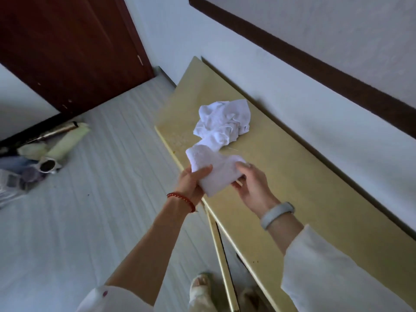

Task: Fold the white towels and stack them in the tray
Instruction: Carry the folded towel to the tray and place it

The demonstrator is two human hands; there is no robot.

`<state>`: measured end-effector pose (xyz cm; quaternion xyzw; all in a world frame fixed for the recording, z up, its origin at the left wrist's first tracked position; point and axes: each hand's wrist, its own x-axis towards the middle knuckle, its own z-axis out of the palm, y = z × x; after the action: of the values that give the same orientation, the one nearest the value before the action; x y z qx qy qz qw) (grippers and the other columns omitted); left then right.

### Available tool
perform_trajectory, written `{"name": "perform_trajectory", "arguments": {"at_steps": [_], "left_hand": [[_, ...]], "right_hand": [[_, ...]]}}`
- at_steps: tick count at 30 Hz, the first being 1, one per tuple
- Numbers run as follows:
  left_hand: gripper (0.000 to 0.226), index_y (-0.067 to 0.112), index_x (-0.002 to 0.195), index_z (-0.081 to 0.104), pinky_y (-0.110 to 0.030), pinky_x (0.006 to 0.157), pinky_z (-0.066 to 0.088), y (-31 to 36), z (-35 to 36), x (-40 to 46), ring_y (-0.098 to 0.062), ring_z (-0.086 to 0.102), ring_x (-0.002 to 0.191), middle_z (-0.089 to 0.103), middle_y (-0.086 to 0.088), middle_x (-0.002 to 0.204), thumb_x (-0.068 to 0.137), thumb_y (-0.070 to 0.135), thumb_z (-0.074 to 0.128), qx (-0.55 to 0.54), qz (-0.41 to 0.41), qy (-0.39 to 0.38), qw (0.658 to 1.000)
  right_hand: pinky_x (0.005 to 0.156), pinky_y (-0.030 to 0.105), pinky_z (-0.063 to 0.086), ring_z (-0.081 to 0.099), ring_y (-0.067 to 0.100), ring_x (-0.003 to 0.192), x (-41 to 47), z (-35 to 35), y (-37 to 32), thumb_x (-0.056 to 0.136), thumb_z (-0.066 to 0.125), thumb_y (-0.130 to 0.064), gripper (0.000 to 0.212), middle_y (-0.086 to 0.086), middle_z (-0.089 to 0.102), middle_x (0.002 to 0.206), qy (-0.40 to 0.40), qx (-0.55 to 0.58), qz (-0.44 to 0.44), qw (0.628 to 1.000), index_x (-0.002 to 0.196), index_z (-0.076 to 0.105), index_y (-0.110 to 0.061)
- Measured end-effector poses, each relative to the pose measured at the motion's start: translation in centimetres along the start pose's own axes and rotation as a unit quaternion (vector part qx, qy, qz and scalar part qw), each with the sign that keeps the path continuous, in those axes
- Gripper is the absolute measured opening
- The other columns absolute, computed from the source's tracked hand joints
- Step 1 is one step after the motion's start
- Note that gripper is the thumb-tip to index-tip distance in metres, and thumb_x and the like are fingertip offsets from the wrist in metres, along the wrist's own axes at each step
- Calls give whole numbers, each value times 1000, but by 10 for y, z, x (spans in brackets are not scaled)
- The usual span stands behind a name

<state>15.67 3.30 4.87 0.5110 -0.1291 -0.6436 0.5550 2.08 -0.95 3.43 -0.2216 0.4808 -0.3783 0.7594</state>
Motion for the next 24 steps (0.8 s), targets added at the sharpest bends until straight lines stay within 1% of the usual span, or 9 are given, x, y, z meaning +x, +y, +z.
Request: {"name": "perform_trajectory", "arguments": {"at_steps": [3, 5, 7, 10, 13, 16, 19, 21, 24], "left_hand": [[51, 12, 117, 59, -35, 84, 51, 38, -43, -33, -20, 64, 95, 59, -9, 112, 75, 41, 61, -47, -21, -19, 998], [77, 8, 130, 52, -42, 98, 45, 67, -75, -54, -29, 54, 118, 54, -12, 129, 76, 63, 45, -111, -27, -39, 993], [92, 3, 130, 51, -44, 100, 43, 94, -102, -78, -32, 50, 123, 51, -17, 134, 75, 74, 33, -133, -32, -61, 989], [92, 4, 124, 54, -36, 88, 53, 128, -146, -111, -25, 62, 108, 59, -15, 125, 74, 75, 25, -47, -38, -24, 998], [60, 8, 123, 54, -27, 83, 54, 161, -199, -143, -15, 64, 101, 64, -7, 119, 86, 54, 44, 58, 17, 16, 998], [38, 3, 98, 61, -33, 76, 53, 186, -272, -168, -21, 64, 83, 67, -7, 92, 87, 39, 59, 145, 108, 184, 966], [29, 8, 85, 49, -24, 58, 40, 212, -349, -201, -15, 49, 68, 49, 1, 72, 93, 36, 48, 233, 209, 325, 892], [29, 11, 81, 42, -24, 54, 32, 227, -404, -222, -14, 41, 65, 40, 4, 67, 96, 35, 42, 249, 211, 386, 863], [31, 8, 88, 42, -26, 56, 32, 250, -486, -248, -16, 42, 69, 41, 4, 70, 98, 36, 35, 225, 180, 460, 840]], "right_hand": [[70, 32, 47, 56, 21, 81, -12, 45, -7, 81, 50, -10, 18, 8, 60, 87, -56, -144, -71, 985, 95, 61, -12], [71, 34, 46, 53, 20, 81, -24, 81, -13, 85, 49, -7, 14, 7, 58, 88, -124, -223, -109, 961, 92, 59, -14], [65, 28, 42, 49, 17, 76, -38, 122, -15, 88, 49, -4, 16, 3, 54, 81, -195, -268, -129, 935, 86, 57, -18], [54, 21, 34, 42, 13, 67, -58, 189, -3, 91, 48, -4, 19, 1, 47, 74, -260, -319, -130, 902, 83, 55, -19], [54, 22, 33, 45, 11, 65, -74, 260, 32, 92, 48, -6, 20, -2, 51, 74, -258, -379, -143, 877, 85, 56, -23], [54, 24, 38, 52, 14, 66, -85, 333, 89, 92, 51, -11, 10, 1, 56, 78, -225, -343, -113, 905, 90, 60, -16], [53, 20, 47, 61, 16, 65, -87, 406, 163, 93, 50, -24, 27, 6, 64, 77, -246, -252, 66, 934, 101, 64, -2], [60, 23, 50, 65, 17, 73, -91, 455, 214, 93, 47, -29, 28, 5, 68, 84, -283, -233, 169, 915, 103, 64, -9], [55, 22, 41, 54, 17, 62, -100, 523, 281, 92, 47, -21, 18, 4, 56, 70, -272, -338, 165, 886, 80, 59, -15]]}}
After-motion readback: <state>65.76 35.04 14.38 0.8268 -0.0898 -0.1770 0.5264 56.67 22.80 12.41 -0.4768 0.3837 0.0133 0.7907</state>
